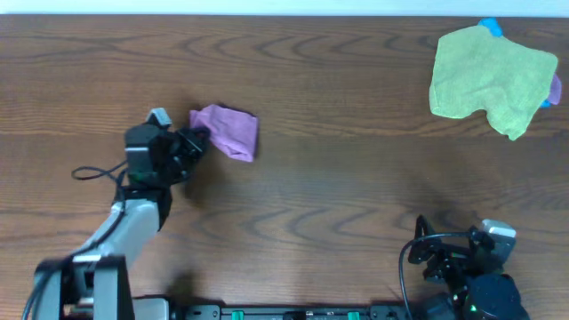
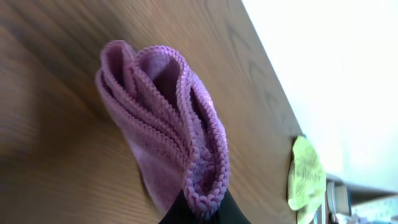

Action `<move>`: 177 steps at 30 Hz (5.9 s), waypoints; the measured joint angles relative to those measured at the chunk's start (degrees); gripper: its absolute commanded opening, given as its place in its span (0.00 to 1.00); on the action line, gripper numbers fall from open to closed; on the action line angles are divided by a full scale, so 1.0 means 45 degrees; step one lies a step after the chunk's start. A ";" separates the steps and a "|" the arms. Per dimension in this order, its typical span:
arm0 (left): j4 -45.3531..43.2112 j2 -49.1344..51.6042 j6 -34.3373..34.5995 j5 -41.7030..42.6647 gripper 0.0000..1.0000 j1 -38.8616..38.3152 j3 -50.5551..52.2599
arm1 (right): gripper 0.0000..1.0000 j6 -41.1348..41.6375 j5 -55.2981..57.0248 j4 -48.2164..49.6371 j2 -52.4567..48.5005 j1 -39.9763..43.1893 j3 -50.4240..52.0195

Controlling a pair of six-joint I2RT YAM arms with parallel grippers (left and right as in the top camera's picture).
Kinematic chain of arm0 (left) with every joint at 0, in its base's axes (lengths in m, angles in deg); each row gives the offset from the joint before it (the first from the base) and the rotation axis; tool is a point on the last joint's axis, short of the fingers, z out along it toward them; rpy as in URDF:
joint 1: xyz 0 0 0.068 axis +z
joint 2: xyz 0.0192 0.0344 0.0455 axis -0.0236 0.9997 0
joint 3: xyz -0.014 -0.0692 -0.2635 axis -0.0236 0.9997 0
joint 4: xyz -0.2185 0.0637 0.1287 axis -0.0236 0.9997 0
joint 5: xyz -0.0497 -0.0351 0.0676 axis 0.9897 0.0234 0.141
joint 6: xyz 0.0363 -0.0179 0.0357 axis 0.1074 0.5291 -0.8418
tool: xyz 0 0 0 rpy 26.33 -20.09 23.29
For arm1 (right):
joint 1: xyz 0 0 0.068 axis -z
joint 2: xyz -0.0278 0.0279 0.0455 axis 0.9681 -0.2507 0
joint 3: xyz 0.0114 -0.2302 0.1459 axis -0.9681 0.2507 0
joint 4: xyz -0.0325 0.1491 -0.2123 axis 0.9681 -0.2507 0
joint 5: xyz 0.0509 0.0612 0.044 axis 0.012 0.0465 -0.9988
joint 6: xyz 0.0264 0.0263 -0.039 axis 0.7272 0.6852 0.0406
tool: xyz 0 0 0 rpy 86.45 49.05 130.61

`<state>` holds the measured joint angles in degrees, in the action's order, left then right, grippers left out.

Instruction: Fold the cloth

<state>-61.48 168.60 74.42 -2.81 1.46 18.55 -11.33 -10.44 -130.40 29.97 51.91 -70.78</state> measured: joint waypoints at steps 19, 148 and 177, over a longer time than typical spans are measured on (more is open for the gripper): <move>0.3832 -0.1370 -0.2569 0.1617 0.06 0.4245 0.0005 | 0.99 0.0000 0.0000 0.0005 0.0000 0.0000 0.0000; 1.5946 -1.8073 -1.2672 -0.5591 0.95 0.0529 0.2739 | 0.99 0.0000 0.0000 0.0005 0.0000 0.0000 0.0005; 1.5310 -1.8093 -1.3639 -0.5498 0.95 -0.0151 0.4022 | 0.99 0.0000 0.0000 0.0010 0.0000 0.0000 0.0005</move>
<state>7.42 87.18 13.04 -27.55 0.78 36.65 -11.33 -10.44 -130.35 29.97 51.91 -70.76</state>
